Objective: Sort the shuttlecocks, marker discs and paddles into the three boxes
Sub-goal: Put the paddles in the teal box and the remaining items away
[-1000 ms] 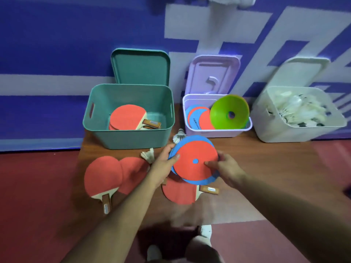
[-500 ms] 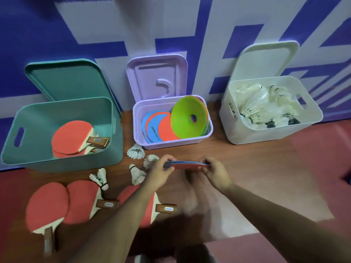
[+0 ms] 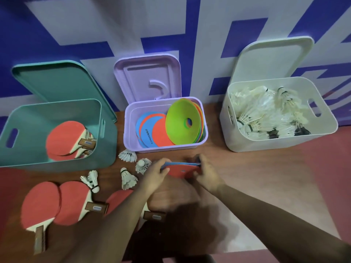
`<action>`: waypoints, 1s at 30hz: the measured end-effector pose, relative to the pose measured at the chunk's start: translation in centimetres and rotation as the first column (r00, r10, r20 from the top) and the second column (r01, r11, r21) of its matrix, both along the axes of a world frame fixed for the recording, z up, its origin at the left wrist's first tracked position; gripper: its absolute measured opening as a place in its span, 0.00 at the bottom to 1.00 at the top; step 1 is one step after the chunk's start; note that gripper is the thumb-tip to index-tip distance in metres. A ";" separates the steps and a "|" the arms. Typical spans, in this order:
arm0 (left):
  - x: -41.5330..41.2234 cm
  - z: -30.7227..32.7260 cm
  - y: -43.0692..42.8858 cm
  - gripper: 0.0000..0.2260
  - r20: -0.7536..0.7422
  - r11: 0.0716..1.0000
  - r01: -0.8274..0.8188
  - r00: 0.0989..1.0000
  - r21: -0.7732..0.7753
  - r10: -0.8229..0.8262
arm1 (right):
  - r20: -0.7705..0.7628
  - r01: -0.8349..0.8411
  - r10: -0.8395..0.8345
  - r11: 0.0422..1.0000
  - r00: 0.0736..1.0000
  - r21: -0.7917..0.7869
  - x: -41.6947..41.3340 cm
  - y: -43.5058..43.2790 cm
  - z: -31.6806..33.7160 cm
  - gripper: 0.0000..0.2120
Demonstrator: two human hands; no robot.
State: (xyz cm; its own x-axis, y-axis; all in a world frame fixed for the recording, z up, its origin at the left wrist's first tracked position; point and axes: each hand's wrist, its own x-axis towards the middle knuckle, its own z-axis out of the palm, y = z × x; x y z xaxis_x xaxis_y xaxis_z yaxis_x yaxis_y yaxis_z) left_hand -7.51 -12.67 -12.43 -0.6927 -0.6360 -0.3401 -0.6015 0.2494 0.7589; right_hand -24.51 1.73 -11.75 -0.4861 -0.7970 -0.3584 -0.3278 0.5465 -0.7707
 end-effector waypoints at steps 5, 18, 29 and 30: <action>0.4 0.0 0.2 0.13 0.028 0.996 -0.011 1.000 0.090 0.009 | 0.115 -0.046 0.045 0.999 0.992 0.010 1.2 -1.1 0.4 0.21; 3.4 7.9 -8.7 0.14 -0.328 0.855 -0.313 0.825 0.414 0.460 | 0.487 0.136 -0.044 0.979 0.872 -0.154 1.0 -9.3 9.4 0.11; -1.2 7.3 -15.4 0.23 -0.086 0.887 -0.437 0.888 0.151 0.453 | 0.192 0.384 -0.405 0.913 0.894 0.138 0.9 -18.3 3.3 0.12; -1.4 7.0 -15.7 0.21 -0.060 0.892 -0.443 0.892 0.086 0.448 | 0.169 0.375 -0.398 0.914 0.902 0.153 0.9 -18.7 2.8 0.12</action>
State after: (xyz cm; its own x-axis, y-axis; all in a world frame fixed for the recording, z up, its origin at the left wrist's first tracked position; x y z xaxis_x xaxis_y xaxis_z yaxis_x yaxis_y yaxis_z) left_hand -8.92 -28.41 -5.45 -0.3674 -0.8610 -0.3518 -0.5771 -0.0856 0.8122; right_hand -23.62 -16.94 -8.91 -0.6604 -0.5083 -0.5527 0.0753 0.6876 -0.7222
